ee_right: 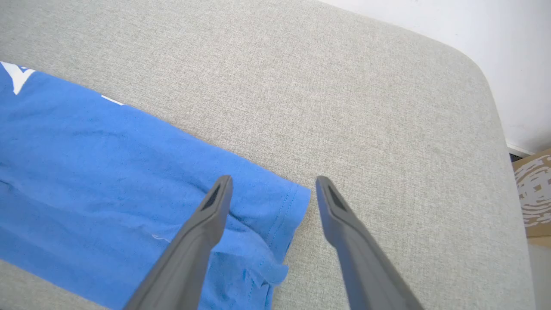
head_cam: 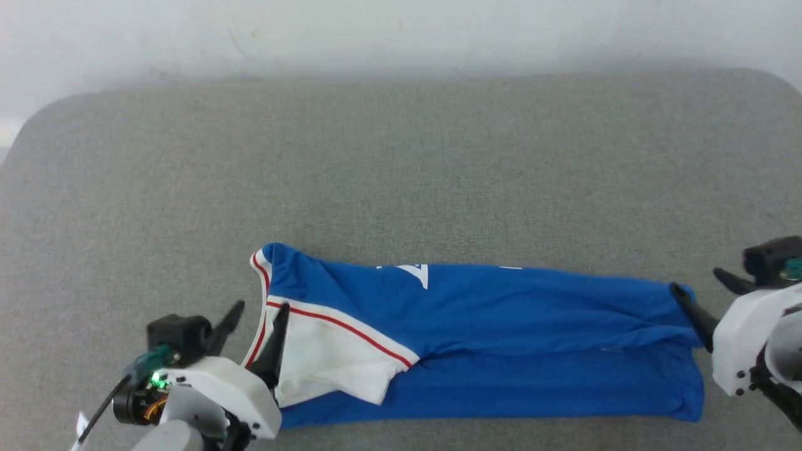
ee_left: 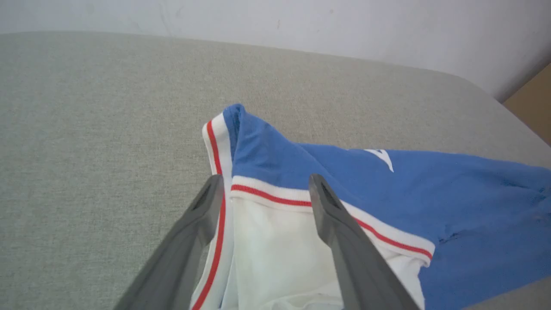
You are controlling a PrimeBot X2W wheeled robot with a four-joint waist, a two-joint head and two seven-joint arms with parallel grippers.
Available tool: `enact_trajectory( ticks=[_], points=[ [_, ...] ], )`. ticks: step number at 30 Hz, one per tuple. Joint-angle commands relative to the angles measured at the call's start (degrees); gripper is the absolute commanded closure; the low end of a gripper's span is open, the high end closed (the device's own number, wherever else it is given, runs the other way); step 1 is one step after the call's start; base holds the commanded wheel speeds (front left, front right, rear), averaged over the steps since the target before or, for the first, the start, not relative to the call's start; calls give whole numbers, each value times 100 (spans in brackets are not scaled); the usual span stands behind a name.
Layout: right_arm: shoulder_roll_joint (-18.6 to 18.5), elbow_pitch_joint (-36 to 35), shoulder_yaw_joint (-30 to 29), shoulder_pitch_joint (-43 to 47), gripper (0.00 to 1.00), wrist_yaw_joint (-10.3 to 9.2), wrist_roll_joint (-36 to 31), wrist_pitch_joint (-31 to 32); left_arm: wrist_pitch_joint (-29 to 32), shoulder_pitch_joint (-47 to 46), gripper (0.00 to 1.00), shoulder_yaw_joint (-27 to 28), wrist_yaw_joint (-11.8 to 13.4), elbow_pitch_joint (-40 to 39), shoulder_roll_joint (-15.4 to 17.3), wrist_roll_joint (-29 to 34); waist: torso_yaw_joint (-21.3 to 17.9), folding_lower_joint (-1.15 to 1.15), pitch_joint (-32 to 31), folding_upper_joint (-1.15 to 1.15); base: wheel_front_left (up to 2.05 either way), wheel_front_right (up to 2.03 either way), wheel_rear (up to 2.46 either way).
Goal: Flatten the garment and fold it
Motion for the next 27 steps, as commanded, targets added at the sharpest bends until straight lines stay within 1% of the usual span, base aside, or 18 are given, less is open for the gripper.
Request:
enact_trajectory(
  ticks=[1, 2, 4, 6, 7, 8, 9, 11, 12, 14, 17, 21, 23, 27],
  points=[
    [161, -108, -231, 178, 0, 29, -69, 91, -354, 90, 0, 152, 108, -48, -136, 2, -8, 0, -76, 0, 0, 0, 0],
    [293, -177, -439, 271, 0, 29, -120, 178, -594, 115, 0, 243, 164, -65, -212, 43, -7, 0, -87, 0, 0, 0, 0],
    [621, -299, -871, 460, 0, 29, -239, 362, -867, 153, 0, 436, 242, -102, -386, 159, 3, 0, -99, 0, 0, 0, 0],
    [990, -387, -1292, 642, 0, 29, -403, 564, -965, 210, 0, 711, 320, -153, -605, 319, 13, 0, -96, 0, 0, 0, 0],
    [1173, -426, -1492, 718, 0, 29, -502, 659, -977, 244, 0, 908, 315, -227, -734, 410, 18, 0, -86, 0, 0, 0, 0],
    [1352, -467, -1679, 785, 0, 29, -605, 737, -981, 281, 0, 1233, 298, -375, -917, 547, 31, 0, -71, 0, 0, 0, 0],
    [1352, -467, -1679, 785, 0, 29, -605, 737, -981, 281, 0, 1233, 298, -375, -917, 547, 31, 0, -71, 0, 0, 0, 0],
    [1729, -531, -2020, 879, 0, 29, -772, 857, -984, 465, 0, 1914, 242, -620, -1267, 956, 44, 0, -44, 0, 0, 0, 0],
    [1917, -546, -2180, 904, 0, 29, -834, 898, -984, 578, 0, 2207, 201, -715, -1426, 1192, 50, 0, -32, 0, 0, 0, 0],
    [2203, -550, -2414, 944, 0, 29, -974, 975, -985, 789, 0, 2628, 26, -860, -1688, 1672, 67, 0, -3, 0, 0, 0, 0],
    [2512, -477, -2704, 946, 0, 29, -1139, 1031, -986, 1001, 0, 2908, -282, -954, -1941, 2383, 100, 0, 49, 0, 0, 0, 0],
    [2735, -227, -3065, 856, 0, 29, -1293, 1028, -986, 1136, 0, 3044, -594, -968, -2241, 3036, 188, 0, 140, 0, 0, 0, 0],
    [2801, -74, -3235, 775, 0, 29, -1372, 985, -986, 1162, 0, 3114, -719, -968, -2392, 3226, 234, 0, 194, 0, 0, 0, 0],
    [2880, 286, -3395, 568, 0, 29, -1364, 911, -987, 1142, 0, 3269, -965, -933, -2581, 3464, 319, 0, 309, 0, 0, 0, 0]
  ],
)
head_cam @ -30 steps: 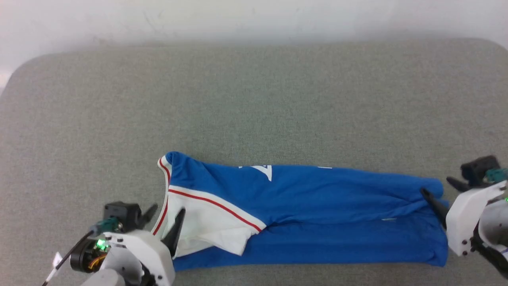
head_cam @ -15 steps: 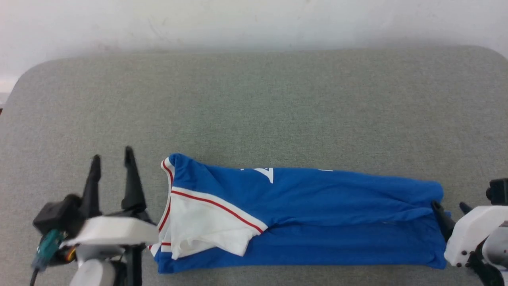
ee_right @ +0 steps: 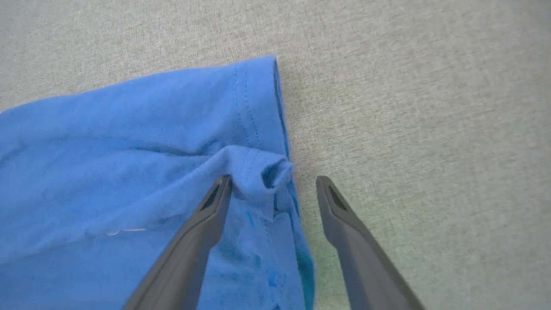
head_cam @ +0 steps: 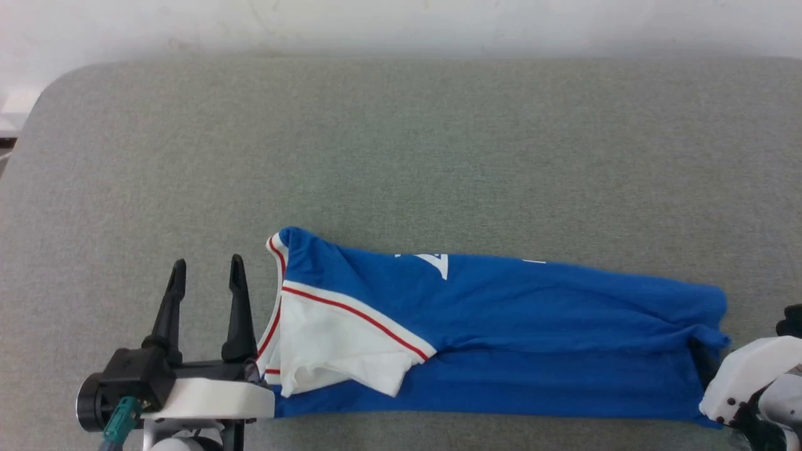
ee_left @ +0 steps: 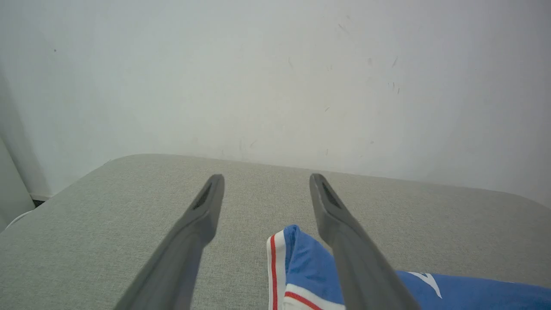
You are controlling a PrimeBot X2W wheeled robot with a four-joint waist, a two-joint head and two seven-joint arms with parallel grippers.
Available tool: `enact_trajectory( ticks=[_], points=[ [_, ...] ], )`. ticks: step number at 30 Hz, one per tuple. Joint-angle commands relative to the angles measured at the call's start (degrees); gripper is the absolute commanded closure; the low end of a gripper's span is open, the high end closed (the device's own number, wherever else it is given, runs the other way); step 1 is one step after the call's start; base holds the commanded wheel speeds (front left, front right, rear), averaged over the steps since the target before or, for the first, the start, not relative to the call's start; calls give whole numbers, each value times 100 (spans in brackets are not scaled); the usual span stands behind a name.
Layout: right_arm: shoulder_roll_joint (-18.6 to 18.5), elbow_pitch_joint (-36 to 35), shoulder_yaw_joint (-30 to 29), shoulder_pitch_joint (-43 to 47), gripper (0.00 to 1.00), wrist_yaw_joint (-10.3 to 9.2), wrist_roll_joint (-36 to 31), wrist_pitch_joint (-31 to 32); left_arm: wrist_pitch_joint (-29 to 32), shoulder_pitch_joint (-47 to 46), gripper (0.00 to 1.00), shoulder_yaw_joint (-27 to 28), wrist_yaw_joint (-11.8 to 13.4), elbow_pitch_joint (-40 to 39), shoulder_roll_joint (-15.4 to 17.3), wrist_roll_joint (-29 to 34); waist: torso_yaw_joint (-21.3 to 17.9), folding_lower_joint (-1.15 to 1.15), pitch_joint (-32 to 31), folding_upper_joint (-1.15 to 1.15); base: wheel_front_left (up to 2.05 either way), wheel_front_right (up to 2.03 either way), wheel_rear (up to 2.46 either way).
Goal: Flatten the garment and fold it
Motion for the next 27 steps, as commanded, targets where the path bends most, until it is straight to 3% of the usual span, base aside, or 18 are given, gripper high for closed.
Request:
enact_trajectory(
  ticks=[1, 6, 11, 12, 13, 14, 20, 27],
  points=[
    [25, 55, -11, -88, 0, 30, 14, -36, -26, 7, 0, 55, -51, 3, -37, 55, 68, 0, 77, 0, 0, 0, 0],
    [50, 532, 59, -184, 0, 30, 85, -48, -27, -69, 0, 279, -263, 17, -163, 196, 142, 0, 213, 0, 0, 0, 0],
    [56, 868, 501, -120, 0, 30, 240, -27, -27, -107, 0, 417, -399, 77, -254, 300, 176, 0, 299, 0, 0, 0, 0],
    [57, 914, 595, -100, 34, 30, 277, -32, -27, -111, 0, 434, -425, 92, -268, 316, 178, 0, 307, 0, 0, 0, 0],
    [57, 952, 662, -85, 84, 30, 321, -54, -27, -116, 0, 447, -449, 108, -281, 329, 180, 0, 309, 0, 0, 0, 0],
    [57, 995, 710, -71, 100, 30, 360, -77, -27, -120, 0, 455, -470, 127, -294, 341, 182, 0, 302, 0, 0, 0, 0],
    [-110, 1036, 770, -52, 100, 30, 388, -448, -27, -80, 0, 488, -554, 265, -341, 368, 139, 0, 117, 0, 0, 0, 0],
    [-484, 902, 352, -165, 100, 30, 264, -719, -27, -7, 0, 532, -614, 336, -360, 357, 73, 0, -58, 0, 0, 0, 0]
  ],
)
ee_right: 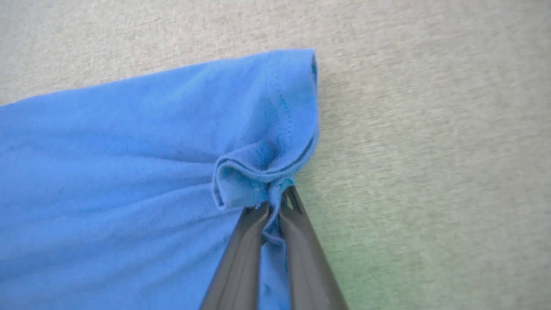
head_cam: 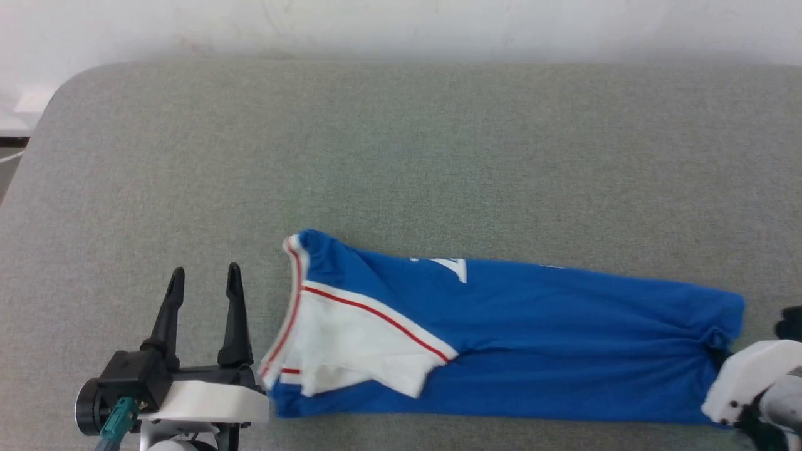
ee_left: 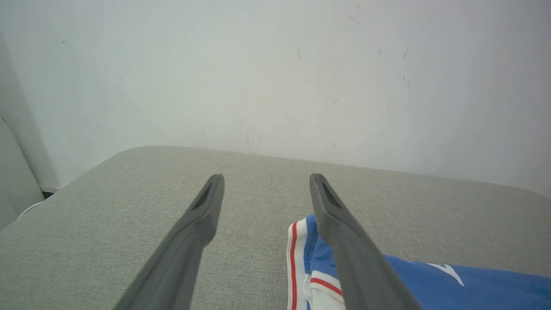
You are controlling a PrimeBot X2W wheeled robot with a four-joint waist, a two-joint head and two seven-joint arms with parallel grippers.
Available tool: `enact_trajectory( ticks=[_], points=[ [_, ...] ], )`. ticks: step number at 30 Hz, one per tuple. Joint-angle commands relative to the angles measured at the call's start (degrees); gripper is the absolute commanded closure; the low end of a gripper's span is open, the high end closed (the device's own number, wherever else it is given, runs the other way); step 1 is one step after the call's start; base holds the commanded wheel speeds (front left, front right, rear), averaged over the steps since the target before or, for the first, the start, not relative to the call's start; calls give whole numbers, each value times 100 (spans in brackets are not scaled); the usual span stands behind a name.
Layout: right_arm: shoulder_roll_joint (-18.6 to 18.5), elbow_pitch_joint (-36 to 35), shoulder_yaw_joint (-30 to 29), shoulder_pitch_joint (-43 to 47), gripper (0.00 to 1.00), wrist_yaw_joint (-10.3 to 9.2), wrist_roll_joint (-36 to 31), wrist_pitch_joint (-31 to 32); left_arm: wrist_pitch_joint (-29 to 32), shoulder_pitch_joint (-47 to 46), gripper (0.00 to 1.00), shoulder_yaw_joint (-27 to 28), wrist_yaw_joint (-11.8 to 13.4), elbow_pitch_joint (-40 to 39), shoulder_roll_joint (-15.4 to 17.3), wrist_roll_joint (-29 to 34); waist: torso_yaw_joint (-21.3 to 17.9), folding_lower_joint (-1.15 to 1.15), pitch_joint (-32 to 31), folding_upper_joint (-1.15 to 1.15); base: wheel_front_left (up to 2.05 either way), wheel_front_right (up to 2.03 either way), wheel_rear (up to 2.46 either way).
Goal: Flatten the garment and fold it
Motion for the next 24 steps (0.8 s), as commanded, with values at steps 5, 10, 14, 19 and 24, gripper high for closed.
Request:
enact_trajectory(
  ticks=[5, 10, 14, 19, 24],
  points=[
    [-438, 103, -413, -84, 100, -15, -205, -42, -27, 14, 0, -6, -39, 16, -33, 5, -43, 0, -39, 0, 0, 0, 0],
    [-681, 189, -638, -64, 100, -15, -331, -24, -27, 26, 0, -96, -8, 61, -34, -78, -29, 0, -124, 0, 0, 0, 0],
    [-740, -33, -518, 103, 100, -15, -308, -35, -27, 93, 0, -138, 17, 105, -35, -156, 6, 0, -298, 0, 0, 0, 0],
    [-763, -786, -92, 502, 100, -15, -108, 243, -27, 238, 0, -174, 31, 146, -35, -254, 48, 0, -536, 0, 0, 0, 0],
    [-747, -1790, 391, 965, 100, -15, 144, 687, -27, 353, 0, -229, 22, 190, -35, -309, 176, 0, -767, 0, 0, 0, 0]
  ],
)
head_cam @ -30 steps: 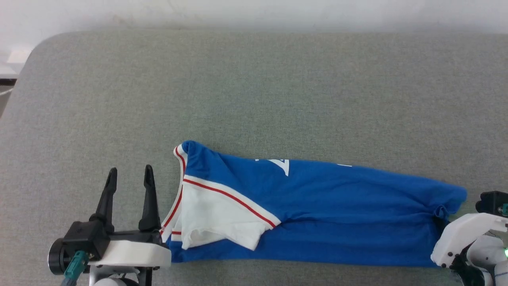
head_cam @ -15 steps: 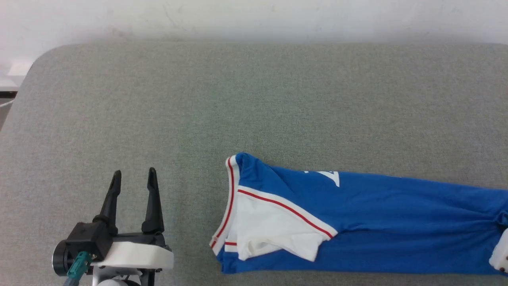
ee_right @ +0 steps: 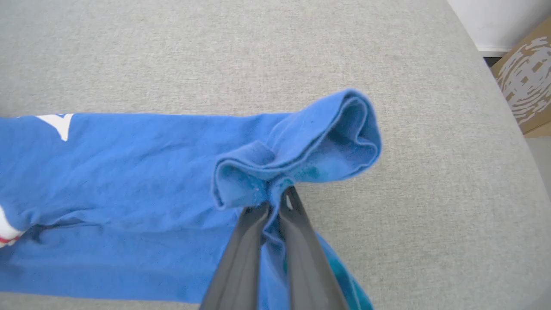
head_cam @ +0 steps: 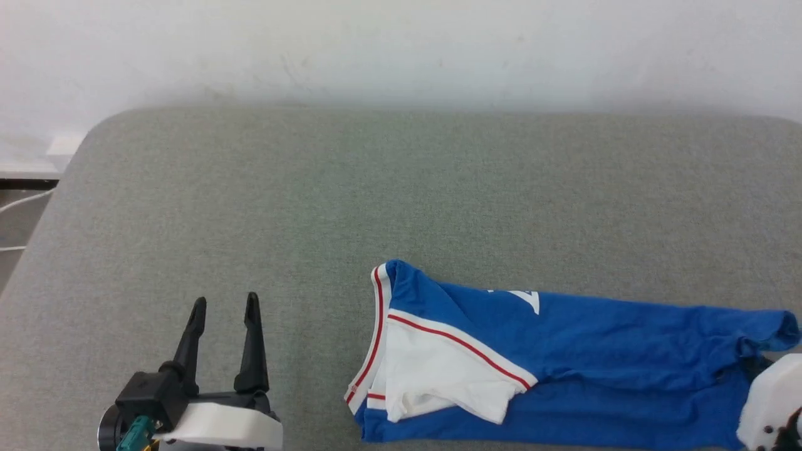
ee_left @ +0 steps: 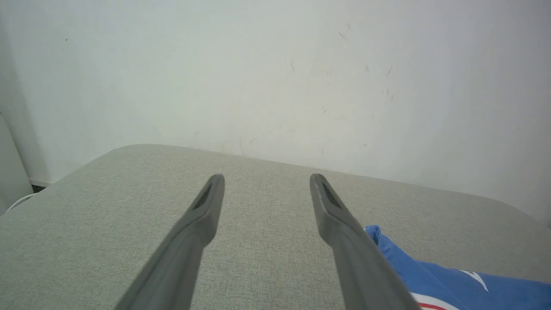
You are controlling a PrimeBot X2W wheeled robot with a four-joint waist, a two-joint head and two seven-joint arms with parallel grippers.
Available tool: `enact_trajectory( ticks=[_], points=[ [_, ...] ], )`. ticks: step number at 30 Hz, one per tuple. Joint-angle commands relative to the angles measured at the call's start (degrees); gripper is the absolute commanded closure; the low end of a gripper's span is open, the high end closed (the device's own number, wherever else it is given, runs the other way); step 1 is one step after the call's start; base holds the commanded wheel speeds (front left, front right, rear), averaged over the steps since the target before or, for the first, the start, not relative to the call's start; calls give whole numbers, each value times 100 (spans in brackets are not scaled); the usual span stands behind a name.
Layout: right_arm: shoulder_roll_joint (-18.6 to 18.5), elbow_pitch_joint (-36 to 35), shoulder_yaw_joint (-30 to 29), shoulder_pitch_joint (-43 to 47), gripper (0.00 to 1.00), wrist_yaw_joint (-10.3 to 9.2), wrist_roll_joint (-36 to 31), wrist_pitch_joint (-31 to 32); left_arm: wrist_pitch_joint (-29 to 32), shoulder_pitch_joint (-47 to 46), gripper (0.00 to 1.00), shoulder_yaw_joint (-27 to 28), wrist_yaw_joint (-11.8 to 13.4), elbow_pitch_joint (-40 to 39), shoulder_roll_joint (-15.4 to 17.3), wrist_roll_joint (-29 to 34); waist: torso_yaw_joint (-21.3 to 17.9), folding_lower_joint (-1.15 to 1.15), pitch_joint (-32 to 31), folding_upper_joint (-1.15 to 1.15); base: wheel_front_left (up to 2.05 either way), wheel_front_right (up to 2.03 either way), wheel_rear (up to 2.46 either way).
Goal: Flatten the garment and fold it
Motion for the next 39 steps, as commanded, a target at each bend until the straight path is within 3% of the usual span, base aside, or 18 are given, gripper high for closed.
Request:
enact_trajectory(
  ticks=[1, 8, 15, 23, 39],
  points=[
    [30, -225, 132, 123, 100, -11, 114, 109, -27, 85, 0, -12, 15, 3, -23, -44, 126, 0, -158, 0, 0, 0, 0],
    [342, -1228, 952, 339, 100, -11, 613, 655, -27, 200, 0, -70, -16, 33, -23, -32, 423, 0, -355, 0, 0, 0, 0],
    [809, -1271, 1592, -80, 100, -11, 889, 757, -27, 198, 0, -117, -46, 48, -23, -2, 782, 0, -353, 0, 0, 0, 0],
    [1176, -626, 1994, -735, 100, -11, 1001, 550, -27, 71, 0, -203, -46, 56, -23, -26, 1187, 0, -158, 0, 0, 0, 0],
    [1223, 1511, 2583, -1727, 100, -11, 1111, -462, -27, -232, 0, -451, -1, 137, -24, -164, 1552, 0, 256, 0, 0, 0, 0]
  ],
)
